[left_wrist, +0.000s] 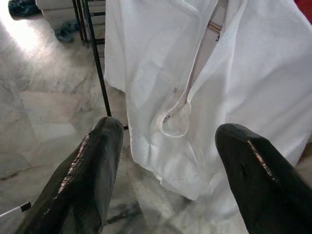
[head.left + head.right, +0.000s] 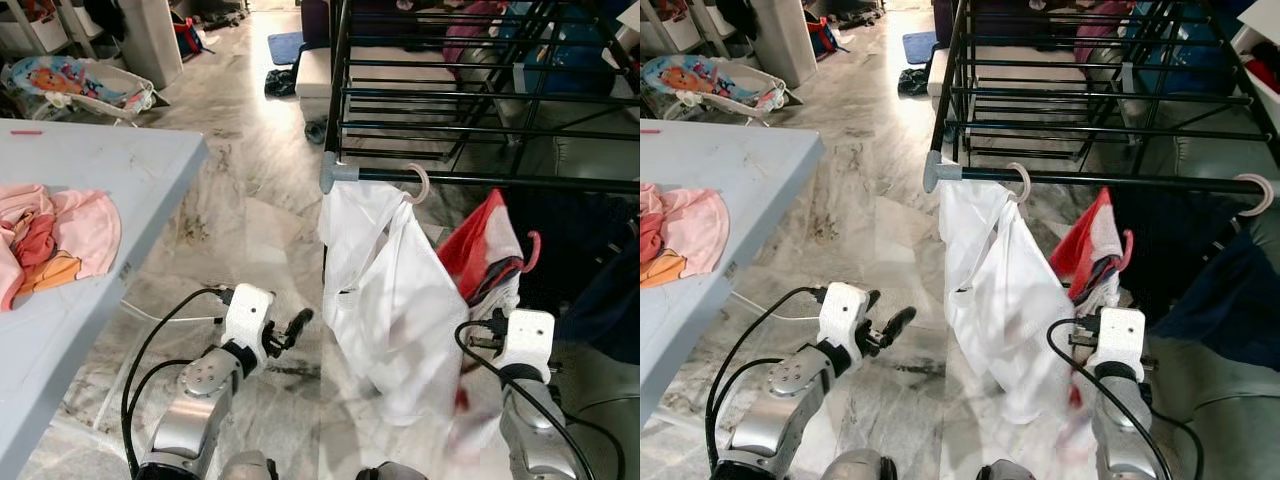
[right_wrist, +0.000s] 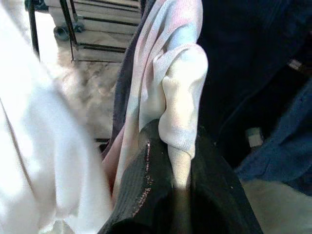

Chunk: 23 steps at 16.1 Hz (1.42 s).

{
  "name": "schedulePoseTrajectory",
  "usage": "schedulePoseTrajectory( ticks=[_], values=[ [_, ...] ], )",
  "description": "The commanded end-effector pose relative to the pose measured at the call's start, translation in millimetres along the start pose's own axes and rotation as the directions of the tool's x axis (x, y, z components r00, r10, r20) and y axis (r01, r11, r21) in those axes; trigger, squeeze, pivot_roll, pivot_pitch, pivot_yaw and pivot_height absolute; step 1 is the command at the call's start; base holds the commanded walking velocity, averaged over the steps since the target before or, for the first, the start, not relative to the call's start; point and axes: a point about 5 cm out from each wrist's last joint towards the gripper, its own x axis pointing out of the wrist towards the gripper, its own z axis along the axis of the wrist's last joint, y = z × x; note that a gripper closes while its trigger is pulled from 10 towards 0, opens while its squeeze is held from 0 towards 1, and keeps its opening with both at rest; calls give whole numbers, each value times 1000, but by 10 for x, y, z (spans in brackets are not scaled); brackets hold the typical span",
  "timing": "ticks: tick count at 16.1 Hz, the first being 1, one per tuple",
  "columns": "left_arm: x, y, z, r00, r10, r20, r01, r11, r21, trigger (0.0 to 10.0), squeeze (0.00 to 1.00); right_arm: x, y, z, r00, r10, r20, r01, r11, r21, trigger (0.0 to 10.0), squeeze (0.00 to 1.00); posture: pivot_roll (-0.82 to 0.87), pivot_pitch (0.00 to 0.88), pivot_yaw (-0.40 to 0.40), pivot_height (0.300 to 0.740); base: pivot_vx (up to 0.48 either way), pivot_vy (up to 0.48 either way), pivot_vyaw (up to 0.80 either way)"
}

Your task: Hang hanger

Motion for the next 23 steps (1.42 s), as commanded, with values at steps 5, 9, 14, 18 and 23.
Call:
schedulePoseTrajectory(
  ticks=[5, 9, 14, 18, 23],
  values=[
    [34, 43, 2, 1000, 8, 3, -8, 1000, 9, 10000, 0, 49, -3, 143, 999, -41, 13, 40, 998, 37, 10000, 0, -4, 0, -6, 740, -266, 0, 0],
    [61, 25, 3, 1000, -2, 5, 2, 1000, 11, 10000, 0, 65, -7, 158, 999, -52, -3, 53, 998, 41, 10000, 0, -7, 0, -5, 740, -284, 0, 0],
    [95, 34, 17, 1000, -3, 10, 3, 1000, 15, 10000, 0, 100, 3, 194, 999, -54, -4, 54, 998, 40, 10000, 0, -8, 0, -5, 740, -276, 0, 0],
    [108, 8, 15, 1000, -3, 20, 2, 1000, 21, 10000, 0, 102, 25, 206, 998, -58, -7, 58, 997, 46, 10000, 0, -9, 0, -4, 740, -65, 0, 0],
    [122, 51, 67, 997, 30, 65, -30, 1000, 4, 10000, 0, 101, 45, 228, 999, -33, 7, 33, 999, 27, 10000, 0, -9, 0, -4, 740, 0, 0, 86]
  ],
)
